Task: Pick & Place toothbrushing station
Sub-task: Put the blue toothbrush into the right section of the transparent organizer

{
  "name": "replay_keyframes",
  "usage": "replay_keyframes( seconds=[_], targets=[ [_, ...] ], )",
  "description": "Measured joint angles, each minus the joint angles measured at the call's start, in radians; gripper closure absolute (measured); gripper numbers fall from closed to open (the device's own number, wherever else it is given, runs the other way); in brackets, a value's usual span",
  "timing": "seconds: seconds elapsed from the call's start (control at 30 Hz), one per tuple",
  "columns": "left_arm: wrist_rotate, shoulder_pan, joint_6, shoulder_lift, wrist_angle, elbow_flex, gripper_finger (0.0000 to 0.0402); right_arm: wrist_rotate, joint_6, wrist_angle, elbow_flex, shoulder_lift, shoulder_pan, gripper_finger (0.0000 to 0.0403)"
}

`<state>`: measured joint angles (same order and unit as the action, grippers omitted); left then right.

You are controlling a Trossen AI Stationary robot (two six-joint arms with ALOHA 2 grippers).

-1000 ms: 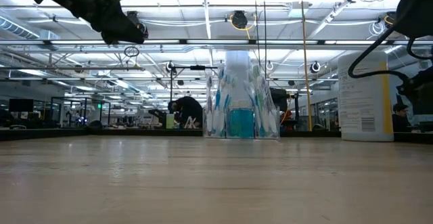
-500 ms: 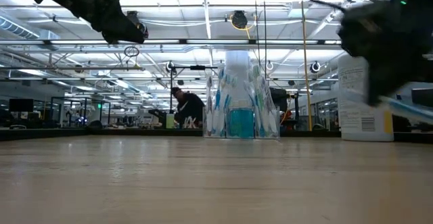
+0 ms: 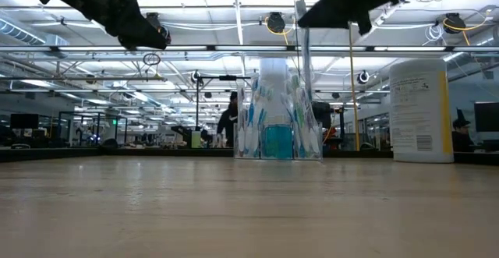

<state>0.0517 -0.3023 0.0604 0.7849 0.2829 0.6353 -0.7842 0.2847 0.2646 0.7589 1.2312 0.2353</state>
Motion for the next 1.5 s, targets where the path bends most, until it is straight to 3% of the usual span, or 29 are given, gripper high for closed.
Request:
replay_keyframes(
  seconds=[0.17, 0.3, 0.57, 1.1, 1.5],
  targets=[
    [0.000, 0.000, 0.022, 0.000, -0.004, 0.000, 0.0277, -0.028, -0.305, 0.231, 0.000, 0.000, -0.125, 0.0390],
    [0.000, 0.000, 0.037, 0.000, -0.005, 0.000, 0.0277, -0.027, -0.406, 0.262, -0.001, 0.001, -0.221, 0.0390],
    [0.000, 0.000, 0.040, 0.000, -0.004, 0.000, 0.0277, -0.023, -0.238, 0.276, -0.074, 0.104, -0.330, 0.0390],
    [-0.001, 0.000, 0.041, 0.000, -0.002, 0.000, 0.0277, -0.023, -0.108, 0.312, -0.121, 0.278, -0.353, 0.0387],
    [-0.001, 0.000, 0.040, 0.000, 0.005, 0.000, 0.0277, -0.023, -0.061, 0.309, -0.121, 0.284, -0.353, 0.0324]
  ],
)
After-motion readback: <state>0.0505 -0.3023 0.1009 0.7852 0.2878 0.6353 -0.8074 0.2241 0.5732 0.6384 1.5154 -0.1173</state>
